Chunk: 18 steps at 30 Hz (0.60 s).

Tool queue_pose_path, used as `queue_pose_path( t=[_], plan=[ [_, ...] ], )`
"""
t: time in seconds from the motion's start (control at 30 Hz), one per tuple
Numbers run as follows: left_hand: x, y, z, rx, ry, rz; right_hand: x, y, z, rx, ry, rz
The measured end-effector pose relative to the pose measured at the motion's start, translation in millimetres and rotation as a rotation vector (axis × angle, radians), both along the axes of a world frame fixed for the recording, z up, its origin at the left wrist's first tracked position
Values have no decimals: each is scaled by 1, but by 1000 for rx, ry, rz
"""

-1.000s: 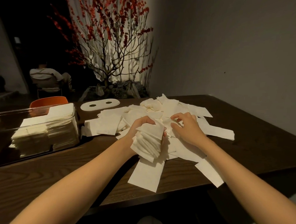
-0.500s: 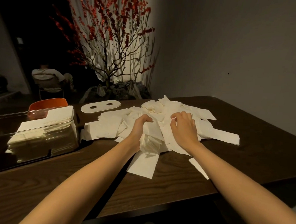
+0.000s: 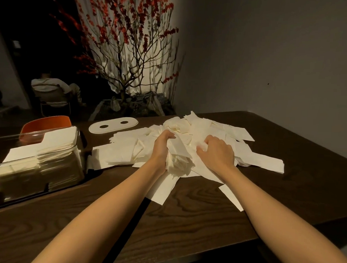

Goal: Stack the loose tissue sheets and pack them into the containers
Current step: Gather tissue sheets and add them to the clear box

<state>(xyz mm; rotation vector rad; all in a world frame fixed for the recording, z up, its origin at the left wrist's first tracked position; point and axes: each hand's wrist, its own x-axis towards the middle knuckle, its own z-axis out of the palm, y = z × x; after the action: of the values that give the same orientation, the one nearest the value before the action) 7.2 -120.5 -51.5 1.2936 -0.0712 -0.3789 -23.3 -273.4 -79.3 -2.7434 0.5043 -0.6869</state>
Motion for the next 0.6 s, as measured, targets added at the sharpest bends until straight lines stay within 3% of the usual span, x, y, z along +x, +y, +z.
queue_pose_path(
  t=[0.13, 0.3, 0.5, 0.6],
  plan=[
    [-7, 6, 3, -10, -11, 6, -1, -1, 2, 257, -217, 52],
    [-7, 10, 6, -89, 60, -66, -4, -1, 15, 740, -539, 184],
    [-12, 8, 6, -215, 95, -109, -2, 0, 21, 1040, -494, 211],
    [-13, 10, 6, -255, 99, -83, -6, 5, 26, 1386, -436, 257]
  ],
)
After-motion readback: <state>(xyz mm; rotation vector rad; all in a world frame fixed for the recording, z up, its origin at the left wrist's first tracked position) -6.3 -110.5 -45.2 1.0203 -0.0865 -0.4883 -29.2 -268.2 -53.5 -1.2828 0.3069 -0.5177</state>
